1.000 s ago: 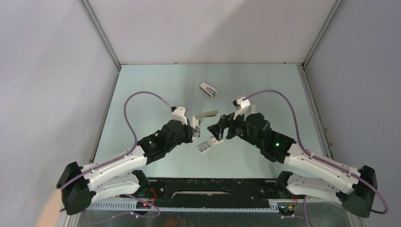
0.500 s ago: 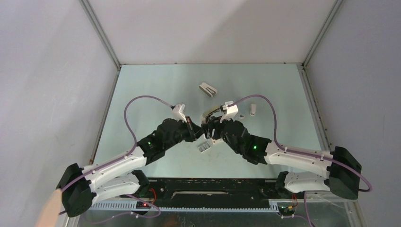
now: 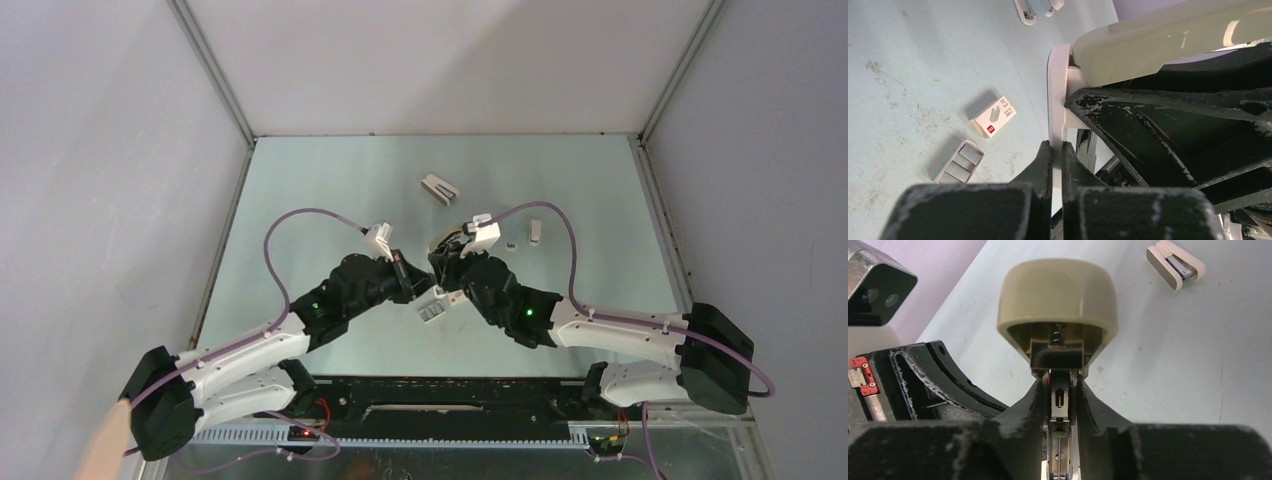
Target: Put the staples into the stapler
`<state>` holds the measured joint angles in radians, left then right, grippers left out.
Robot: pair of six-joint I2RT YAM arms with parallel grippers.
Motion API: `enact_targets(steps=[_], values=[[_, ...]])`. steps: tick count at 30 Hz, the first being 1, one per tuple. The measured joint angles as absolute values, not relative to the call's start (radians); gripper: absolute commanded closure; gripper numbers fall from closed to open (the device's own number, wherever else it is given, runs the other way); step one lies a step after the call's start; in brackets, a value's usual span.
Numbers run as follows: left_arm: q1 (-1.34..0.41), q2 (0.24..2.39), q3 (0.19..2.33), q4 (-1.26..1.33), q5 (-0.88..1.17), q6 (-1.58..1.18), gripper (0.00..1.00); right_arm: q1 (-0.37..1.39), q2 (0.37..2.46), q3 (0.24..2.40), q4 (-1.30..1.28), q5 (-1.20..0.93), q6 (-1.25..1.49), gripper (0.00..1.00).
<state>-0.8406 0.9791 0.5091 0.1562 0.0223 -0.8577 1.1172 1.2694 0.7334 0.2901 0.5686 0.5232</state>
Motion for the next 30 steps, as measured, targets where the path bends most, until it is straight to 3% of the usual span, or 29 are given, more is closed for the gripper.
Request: enact_targets(steps=[7, 15, 19, 24, 30], values=[[-0.838, 0.928, 0.509, 0.092, -0.020, -0.828, 0.61, 1.114, 1.269, 0.733, 0.284, 0.532, 0.468, 0.92], [-0.828, 0.752, 0.518, -0.131, -0.186, -0.725, 0.27, 1.015, 1.283, 0.734, 0.239, 0.390, 0.381, 0.93], [-0.826, 0.692, 0.585, -0.308, -0.279, -0.667, 0.13, 0.967, 1.383, 0.804, 0.185, 0.267, 0.295, 0.95], [-0.826, 0.647, 0.733, -0.511, -0.398, -0.573, 0.02, 0.965, 1.558, 0.936, 0.134, 0.130, 0.192, 0.95], [-0.826, 0.617, 0.861, -0.665, -0.491, -0.432, 0.00, 0.957, 1.754, 1.105, 0.081, 0.015, 0.112, 0.94]])
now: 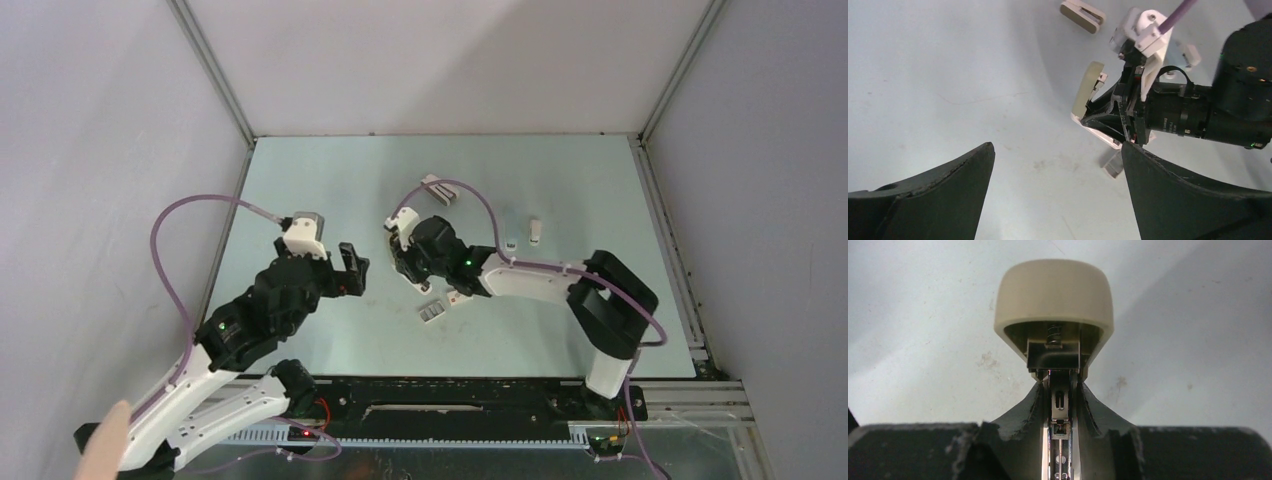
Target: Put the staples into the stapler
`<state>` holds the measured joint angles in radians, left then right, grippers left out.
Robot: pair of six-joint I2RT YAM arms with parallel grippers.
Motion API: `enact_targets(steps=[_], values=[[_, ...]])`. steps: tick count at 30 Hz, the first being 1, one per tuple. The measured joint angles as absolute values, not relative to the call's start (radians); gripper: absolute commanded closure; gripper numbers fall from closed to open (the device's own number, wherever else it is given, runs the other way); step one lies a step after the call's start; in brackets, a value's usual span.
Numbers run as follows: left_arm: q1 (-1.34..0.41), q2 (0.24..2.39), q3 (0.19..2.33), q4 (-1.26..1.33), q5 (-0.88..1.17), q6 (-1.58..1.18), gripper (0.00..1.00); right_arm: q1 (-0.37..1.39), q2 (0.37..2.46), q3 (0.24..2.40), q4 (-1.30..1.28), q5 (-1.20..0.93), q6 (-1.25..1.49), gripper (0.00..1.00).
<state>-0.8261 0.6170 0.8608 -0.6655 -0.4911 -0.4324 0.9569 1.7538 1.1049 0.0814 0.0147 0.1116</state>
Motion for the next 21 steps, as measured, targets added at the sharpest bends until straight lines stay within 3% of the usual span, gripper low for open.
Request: enact_targets(steps=[14, 21], values=[[-0.730, 0.529, 0.781, -0.667, -0.551, -0.313, 0.00, 0.951, 1.991, 1.257, 0.016, -0.058, -0.011, 0.89], [-0.621, 0.527, 0.779, -0.649, -0.487, -0.313, 0.00, 0.952, 2.019, 1.279, 0.012, -0.057, -0.028, 0.72]])
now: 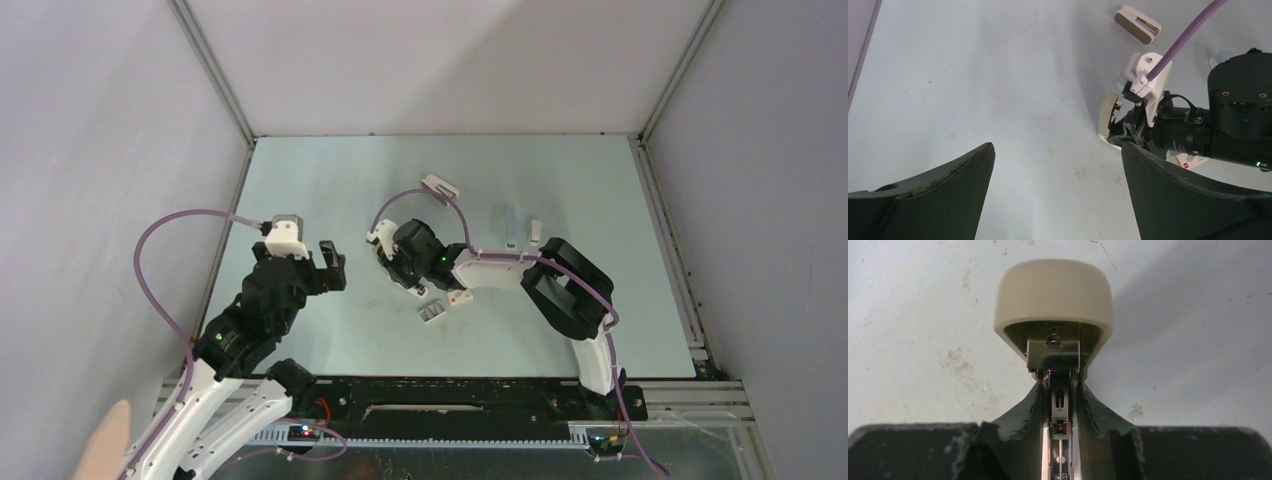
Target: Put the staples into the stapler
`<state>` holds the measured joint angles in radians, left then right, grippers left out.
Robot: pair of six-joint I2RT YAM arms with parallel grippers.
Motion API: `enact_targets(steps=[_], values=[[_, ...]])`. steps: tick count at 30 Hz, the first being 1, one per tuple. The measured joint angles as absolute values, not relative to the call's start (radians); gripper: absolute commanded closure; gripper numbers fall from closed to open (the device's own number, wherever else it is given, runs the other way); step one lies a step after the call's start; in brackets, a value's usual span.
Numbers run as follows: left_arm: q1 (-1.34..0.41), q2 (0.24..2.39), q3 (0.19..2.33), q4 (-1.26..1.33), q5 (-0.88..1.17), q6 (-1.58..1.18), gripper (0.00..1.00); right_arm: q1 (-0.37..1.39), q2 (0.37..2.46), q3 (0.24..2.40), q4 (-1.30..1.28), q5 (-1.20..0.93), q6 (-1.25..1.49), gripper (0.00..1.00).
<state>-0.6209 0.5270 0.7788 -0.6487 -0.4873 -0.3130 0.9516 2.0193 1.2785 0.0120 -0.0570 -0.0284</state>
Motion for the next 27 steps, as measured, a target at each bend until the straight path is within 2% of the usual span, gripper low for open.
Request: enact_targets(steps=[4, 9, 17, 22, 27], values=[[-0.567, 0.527, 0.770, -0.636, -0.438, -0.313, 0.00, 0.953, 2.025, 1.286, 0.014, -0.057, -0.030, 0.56], [-0.538, 0.528, 0.764, -0.630, -0.401, -0.313, 0.00, 0.958, 2.025, 1.286, 0.012, -0.056, -0.028, 0.42], [-0.522, 0.517, 0.764, -0.629, -0.380, -0.314, 0.00, 0.972, 1.964, 1.285, -0.076, -0.038, -0.017, 0.29], [-0.517, 0.503, 0.764, -0.627, -0.380, -0.314, 0.00, 0.962, 1.761, 1.271, -0.142, -0.019, 0.006, 0.20], [-0.507, 0.504, 0.764, -0.625, -0.377, -0.316, 0.00, 0.871, 1.597, 1.278, -0.157, 0.028, 0.027, 0.23]])
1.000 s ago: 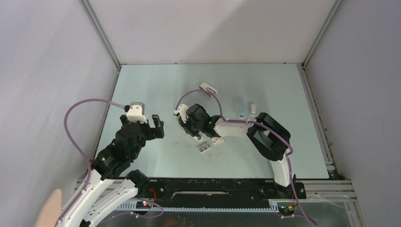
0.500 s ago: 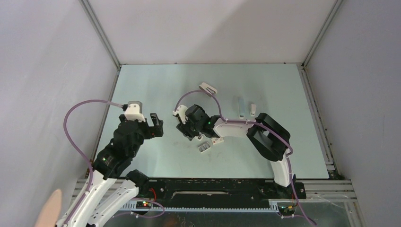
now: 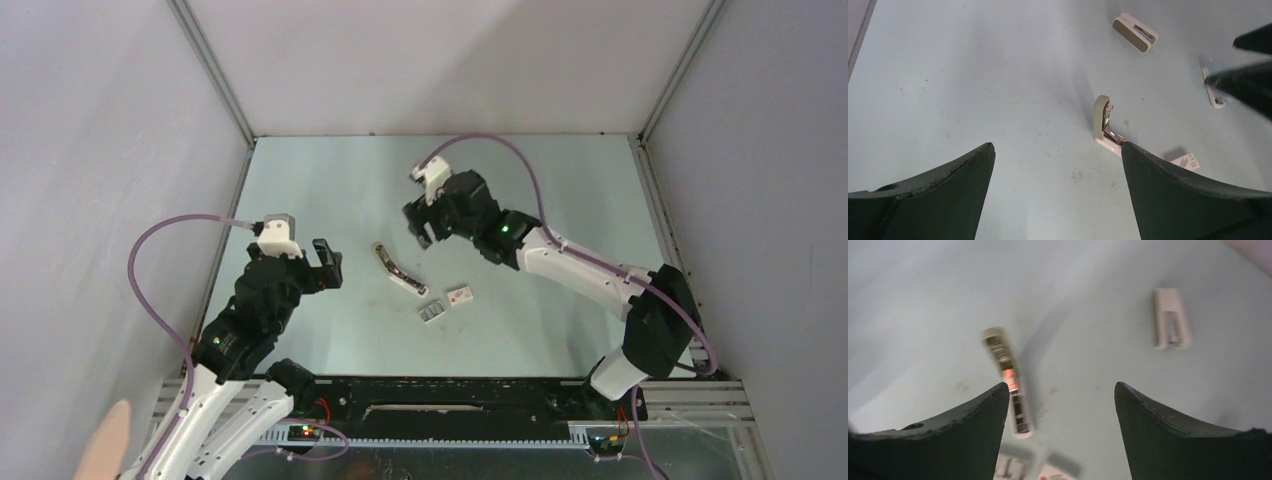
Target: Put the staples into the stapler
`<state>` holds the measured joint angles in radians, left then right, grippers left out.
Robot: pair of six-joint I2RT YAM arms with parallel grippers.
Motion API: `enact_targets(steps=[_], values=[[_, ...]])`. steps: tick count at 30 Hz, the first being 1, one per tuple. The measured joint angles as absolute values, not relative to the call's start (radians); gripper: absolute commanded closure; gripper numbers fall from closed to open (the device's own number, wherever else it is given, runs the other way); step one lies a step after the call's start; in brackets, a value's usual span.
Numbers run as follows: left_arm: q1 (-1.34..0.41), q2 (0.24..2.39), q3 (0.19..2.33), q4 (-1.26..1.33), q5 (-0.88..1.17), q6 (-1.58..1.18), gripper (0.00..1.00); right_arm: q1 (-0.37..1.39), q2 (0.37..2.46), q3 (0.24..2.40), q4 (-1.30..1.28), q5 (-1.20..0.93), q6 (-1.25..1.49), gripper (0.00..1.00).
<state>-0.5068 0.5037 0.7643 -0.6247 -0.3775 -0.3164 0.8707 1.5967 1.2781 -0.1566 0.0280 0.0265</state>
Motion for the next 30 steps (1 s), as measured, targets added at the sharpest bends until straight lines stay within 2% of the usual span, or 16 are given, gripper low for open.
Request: enact_targets(steps=[4, 9, 17, 30], values=[[-0.494, 0.508, 0.764, -0.623, -0.368, -0.323, 0.00, 0.760, 1.643, 1.332, -0.183, 0.089, 0.028, 0.28], [-0.488, 0.521, 0.764, -0.623, -0.361, -0.324, 0.00, 0.661, 1.872, 1.460, -0.236, 0.142, 0.027, 0.34], [-0.472, 0.543, 0.764, -0.622, -0.359, -0.325, 0.00, 0.593, 2.189, 1.723, -0.332, 0.162, 0.036, 0.44], [-0.419, 0.592, 0.764, -0.611, -0.327, -0.332, 0.00, 0.544, 2.410, 2.021, -0.406, 0.075, 0.041, 0.63]])
